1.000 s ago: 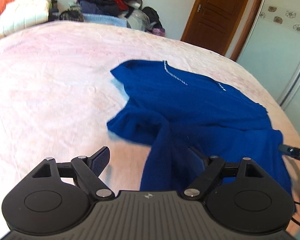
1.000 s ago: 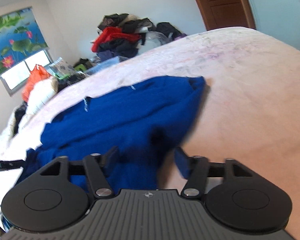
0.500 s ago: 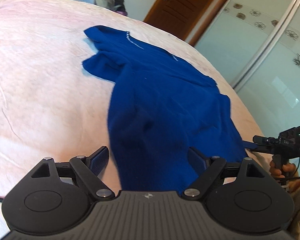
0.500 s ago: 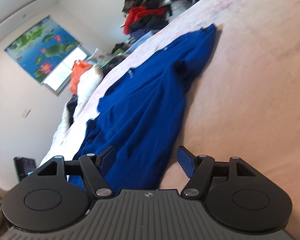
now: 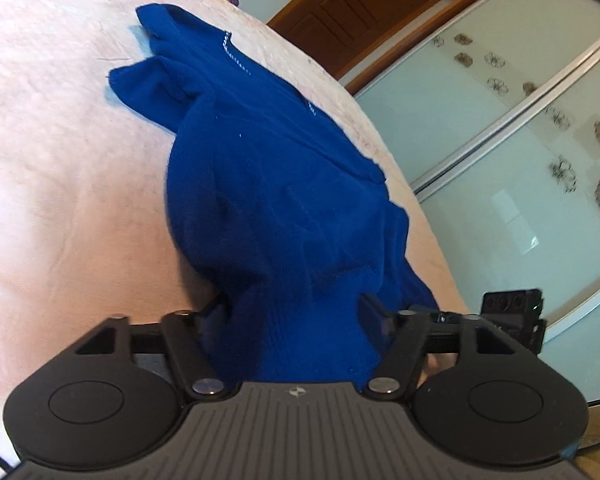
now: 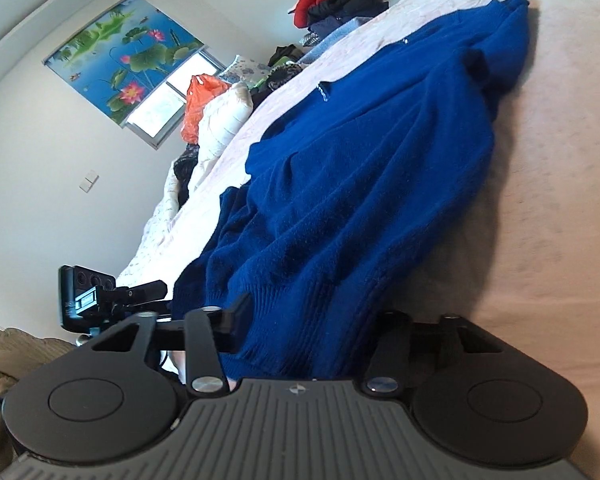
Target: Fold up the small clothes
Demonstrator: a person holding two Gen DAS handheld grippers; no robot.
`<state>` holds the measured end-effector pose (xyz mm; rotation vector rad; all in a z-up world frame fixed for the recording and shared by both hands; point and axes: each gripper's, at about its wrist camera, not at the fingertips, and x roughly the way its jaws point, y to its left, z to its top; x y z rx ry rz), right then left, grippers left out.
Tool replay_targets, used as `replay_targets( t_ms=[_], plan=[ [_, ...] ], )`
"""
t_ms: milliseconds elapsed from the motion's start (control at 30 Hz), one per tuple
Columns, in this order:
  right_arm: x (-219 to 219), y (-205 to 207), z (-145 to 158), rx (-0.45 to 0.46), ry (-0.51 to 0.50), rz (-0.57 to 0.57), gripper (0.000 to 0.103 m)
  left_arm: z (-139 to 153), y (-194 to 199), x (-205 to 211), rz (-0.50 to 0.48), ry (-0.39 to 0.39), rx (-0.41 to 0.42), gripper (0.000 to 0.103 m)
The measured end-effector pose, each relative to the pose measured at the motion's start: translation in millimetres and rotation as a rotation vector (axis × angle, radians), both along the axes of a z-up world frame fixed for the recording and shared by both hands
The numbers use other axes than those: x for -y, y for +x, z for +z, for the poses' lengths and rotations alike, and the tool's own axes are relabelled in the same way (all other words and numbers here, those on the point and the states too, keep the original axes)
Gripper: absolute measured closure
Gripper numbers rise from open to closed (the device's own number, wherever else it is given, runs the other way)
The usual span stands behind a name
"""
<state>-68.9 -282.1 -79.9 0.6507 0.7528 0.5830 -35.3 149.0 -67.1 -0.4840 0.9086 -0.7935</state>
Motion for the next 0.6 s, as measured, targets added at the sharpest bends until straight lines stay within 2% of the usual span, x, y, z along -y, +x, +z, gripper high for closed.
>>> replay_targets(
  t_ms=[67, 100, 133, 167, 200, 300, 400, 500, 600],
  plan=[
    [2.4, -2.9, -1.0, -0.02, 0.005, -0.015, 0.076, 1.2, -1.3, 4.2, -0.002, 0.038, 0.017, 0.063],
    [4.5, -5.3, -3.5, -0.033, 0.007, -0.022, 0.085, 0.4, -1.5, 3.4, 0.003, 0.049, 0.015, 0.067],
    [6.8, -8.1, -4.7, -0.041, 0.006, -0.03, 0.091, -0.4, -0.9, 1.6, 0.011, 0.054, 0.01, 0.076],
    [10.3, -9.2, -7.2, -0.046, 0.014, -0.033, 0.092, -1.7, -0.1, -0.2, 0.02, 0.057, 0.0, 0.087],
    [10.9, -11.6, -7.5, -0.047, 0.018, -0.036, 0.093, -3.0, 0.8, -2.7, 0.032, 0.06, -0.014, 0.091],
    [7.0, -17.0, -3.4, -0.046, -0.004, -0.038, 0.093, 1.0, -2.3, -6.2, 0.047, 0.059, -0.009, 0.093],
    [2.7, -21.8, 11.6, -0.019, -0.061, -0.024, 0.092, 22.1, -13.8, -2.7, 0.028, 0.083, 0.094, 0.094],
    [0.7, -29.6, 35.4, 0.049, -0.064, 0.018, 0.092, 49.9, -25.2, -4.5, -0.001, 0.056, 0.203, 0.094],
    [2.7, -38.8, 59.4, 0.121, -0.061, 0.055, 0.092, 71.8, -34.1, -9.1, -0.026, 0.02, 0.272, 0.094]
  ],
)
